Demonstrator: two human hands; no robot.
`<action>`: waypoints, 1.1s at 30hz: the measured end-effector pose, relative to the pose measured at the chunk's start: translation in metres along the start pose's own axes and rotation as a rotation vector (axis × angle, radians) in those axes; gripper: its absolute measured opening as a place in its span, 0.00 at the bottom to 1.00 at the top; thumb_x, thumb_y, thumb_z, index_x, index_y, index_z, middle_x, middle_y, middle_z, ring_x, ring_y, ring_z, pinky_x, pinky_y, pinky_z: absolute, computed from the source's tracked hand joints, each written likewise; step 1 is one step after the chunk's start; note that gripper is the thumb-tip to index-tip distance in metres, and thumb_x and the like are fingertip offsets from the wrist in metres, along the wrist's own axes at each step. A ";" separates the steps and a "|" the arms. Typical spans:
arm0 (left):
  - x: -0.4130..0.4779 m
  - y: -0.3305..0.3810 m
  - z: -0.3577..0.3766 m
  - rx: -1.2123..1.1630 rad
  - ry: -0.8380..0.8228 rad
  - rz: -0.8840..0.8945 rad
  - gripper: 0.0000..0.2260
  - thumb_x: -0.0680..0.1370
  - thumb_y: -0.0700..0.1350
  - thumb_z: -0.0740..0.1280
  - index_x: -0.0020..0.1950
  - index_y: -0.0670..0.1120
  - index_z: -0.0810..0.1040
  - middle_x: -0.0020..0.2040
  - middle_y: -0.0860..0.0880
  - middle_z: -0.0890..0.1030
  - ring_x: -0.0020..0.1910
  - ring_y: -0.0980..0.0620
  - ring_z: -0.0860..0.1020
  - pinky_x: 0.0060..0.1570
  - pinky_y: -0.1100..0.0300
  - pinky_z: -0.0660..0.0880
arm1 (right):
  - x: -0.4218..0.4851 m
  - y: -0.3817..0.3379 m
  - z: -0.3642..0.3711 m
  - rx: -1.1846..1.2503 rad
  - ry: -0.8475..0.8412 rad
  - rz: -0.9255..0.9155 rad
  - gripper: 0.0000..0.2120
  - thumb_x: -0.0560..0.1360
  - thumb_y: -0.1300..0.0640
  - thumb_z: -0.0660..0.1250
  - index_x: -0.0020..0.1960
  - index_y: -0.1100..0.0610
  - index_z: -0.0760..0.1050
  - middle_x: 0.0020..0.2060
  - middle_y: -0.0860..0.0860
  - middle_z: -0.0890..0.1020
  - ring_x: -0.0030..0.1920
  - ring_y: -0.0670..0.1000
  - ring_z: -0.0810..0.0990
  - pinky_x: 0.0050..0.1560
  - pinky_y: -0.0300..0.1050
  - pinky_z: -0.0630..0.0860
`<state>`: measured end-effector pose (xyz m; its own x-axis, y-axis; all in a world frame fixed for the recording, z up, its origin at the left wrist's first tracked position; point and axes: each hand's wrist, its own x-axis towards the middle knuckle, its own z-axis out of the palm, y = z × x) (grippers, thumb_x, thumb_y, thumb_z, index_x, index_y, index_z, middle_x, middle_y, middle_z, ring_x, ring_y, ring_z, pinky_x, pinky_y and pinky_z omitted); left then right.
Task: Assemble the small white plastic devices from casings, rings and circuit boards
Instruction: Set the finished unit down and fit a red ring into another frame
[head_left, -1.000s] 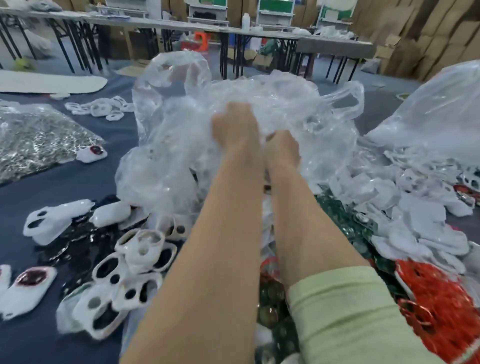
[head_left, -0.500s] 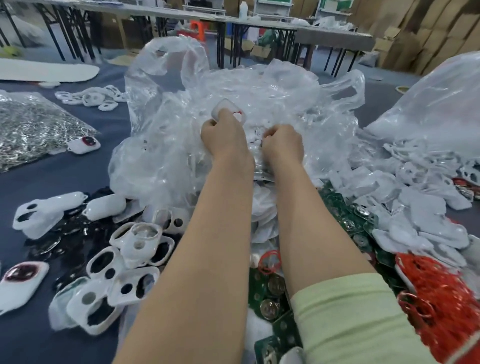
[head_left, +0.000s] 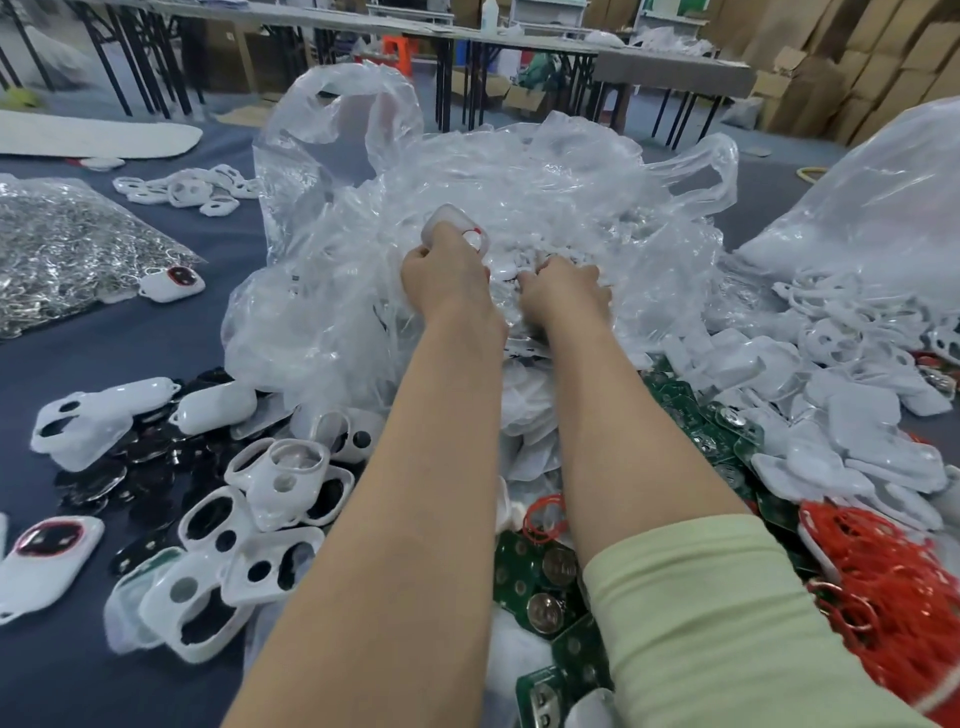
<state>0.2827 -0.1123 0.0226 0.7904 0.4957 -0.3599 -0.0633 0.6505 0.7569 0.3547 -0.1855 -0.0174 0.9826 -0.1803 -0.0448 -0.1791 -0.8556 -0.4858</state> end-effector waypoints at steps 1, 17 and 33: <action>0.000 -0.001 0.000 -0.001 -0.001 -0.003 0.02 0.73 0.36 0.59 0.42 0.42 0.67 0.29 0.50 0.65 0.27 0.51 0.60 0.27 0.64 0.62 | 0.001 0.001 0.000 0.015 0.024 -0.014 0.19 0.81 0.51 0.57 0.70 0.56 0.66 0.68 0.60 0.67 0.65 0.60 0.70 0.51 0.48 0.68; -0.006 0.011 -0.005 -0.013 -0.076 -0.041 0.03 0.75 0.38 0.61 0.41 0.44 0.72 0.34 0.52 0.73 0.36 0.53 0.71 0.34 0.65 0.70 | -0.019 -0.017 -0.052 0.520 0.381 -0.374 0.12 0.83 0.50 0.51 0.49 0.56 0.67 0.35 0.44 0.69 0.35 0.42 0.67 0.32 0.37 0.62; -0.128 -0.043 -0.125 0.145 -0.049 0.112 0.06 0.78 0.41 0.60 0.42 0.42 0.73 0.39 0.48 0.78 0.37 0.52 0.76 0.37 0.58 0.72 | -0.218 0.078 -0.008 0.265 -0.037 -0.384 0.14 0.82 0.51 0.53 0.49 0.60 0.70 0.42 0.55 0.75 0.47 0.57 0.74 0.42 0.48 0.64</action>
<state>0.1077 -0.1321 -0.0325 0.8120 0.5299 -0.2446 -0.0672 0.5012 0.8627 0.1265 -0.2172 -0.0390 0.9773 0.1466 0.1530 0.2117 -0.7023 -0.6797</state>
